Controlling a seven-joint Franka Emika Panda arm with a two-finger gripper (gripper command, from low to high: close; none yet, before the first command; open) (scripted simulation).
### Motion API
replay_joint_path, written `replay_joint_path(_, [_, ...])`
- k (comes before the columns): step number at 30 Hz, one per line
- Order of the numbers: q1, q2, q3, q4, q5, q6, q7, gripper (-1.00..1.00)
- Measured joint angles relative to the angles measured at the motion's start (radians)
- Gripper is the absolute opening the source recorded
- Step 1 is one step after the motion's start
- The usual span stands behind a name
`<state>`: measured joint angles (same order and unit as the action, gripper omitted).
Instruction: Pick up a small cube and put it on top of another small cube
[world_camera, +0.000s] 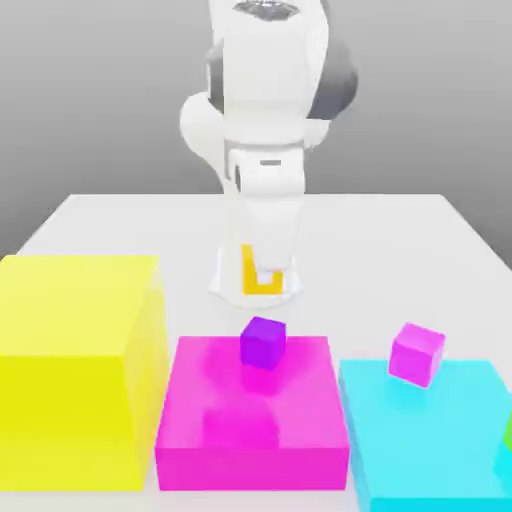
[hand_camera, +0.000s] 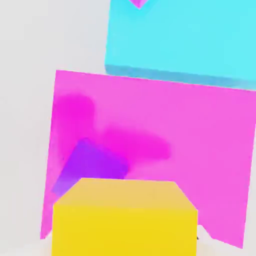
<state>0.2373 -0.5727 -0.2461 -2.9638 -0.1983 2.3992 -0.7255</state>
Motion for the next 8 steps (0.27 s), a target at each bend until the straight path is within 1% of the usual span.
replay_joint_path(5, [0.006,0.163,-0.022,-0.044,-0.007,0.200,-0.004,-1.00])
replay_joint_path(6, [0.006,0.182,-0.024,-0.048,-0.008,0.223,-0.004,1.00])
replay_joint_path(8, [0.006,0.182,-0.024,-0.048,-0.008,0.223,-0.004,1.00])
